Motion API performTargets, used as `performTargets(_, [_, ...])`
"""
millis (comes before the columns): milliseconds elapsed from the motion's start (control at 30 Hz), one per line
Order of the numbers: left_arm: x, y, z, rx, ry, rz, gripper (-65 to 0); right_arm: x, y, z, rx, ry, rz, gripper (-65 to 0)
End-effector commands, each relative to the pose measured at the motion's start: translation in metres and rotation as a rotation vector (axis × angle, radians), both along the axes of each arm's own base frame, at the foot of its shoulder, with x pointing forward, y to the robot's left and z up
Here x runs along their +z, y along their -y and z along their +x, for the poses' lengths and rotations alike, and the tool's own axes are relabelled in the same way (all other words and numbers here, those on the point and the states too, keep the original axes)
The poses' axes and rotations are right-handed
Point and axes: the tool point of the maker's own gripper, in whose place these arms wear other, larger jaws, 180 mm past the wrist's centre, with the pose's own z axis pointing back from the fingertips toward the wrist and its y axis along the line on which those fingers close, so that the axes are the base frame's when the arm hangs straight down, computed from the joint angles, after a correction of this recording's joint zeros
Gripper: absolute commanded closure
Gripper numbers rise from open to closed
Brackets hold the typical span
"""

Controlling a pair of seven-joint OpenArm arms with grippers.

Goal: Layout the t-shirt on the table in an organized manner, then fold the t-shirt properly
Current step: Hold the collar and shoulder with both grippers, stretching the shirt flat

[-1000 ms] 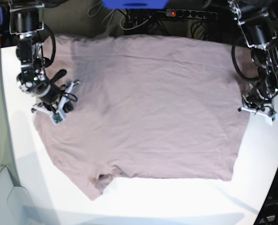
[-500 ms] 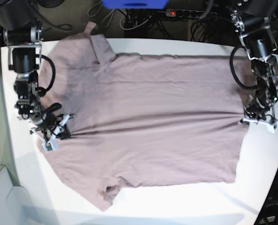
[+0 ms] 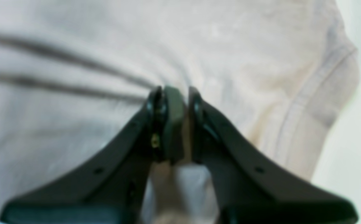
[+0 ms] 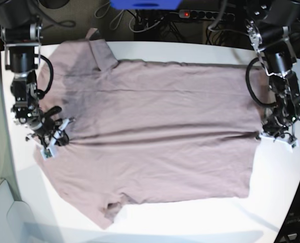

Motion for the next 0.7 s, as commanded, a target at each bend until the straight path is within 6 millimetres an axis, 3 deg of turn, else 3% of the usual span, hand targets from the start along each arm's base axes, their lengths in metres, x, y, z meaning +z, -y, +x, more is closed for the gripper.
performTargets(0, [0.032,-0.016,0.016,0.008,0.088,0.051,-0.1,0.009,0.011,-0.004,-0.009,0.013,-0.036,-6.9])
performTargets(133, [0.054,-0.018,0.019,-0.005,0.141,0.094,-0.1,0.049,0.009,-0.011,-0.011,0.139,-0.052,-6.9])
performTargets(267, [0.061,-0.013,0.007,-0.03,0.154,0.129,-0.1,0.071,-0.006,-0.021,0.017,0.208,-0.058,-6.9])
performTargets(467, [0.057,0.008,-0.026,-0.088,0.108,0.069,-0.1,0.079,-0.016,-0.053,0.055,0.165,-0.13,-6.9])
performTargets(667, [0.055,-0.014,-0.079,0.062,0.159,-0.029,-3.3,0.081,-0.028,-0.087,0.084,0.148,-0.145,-6.9])
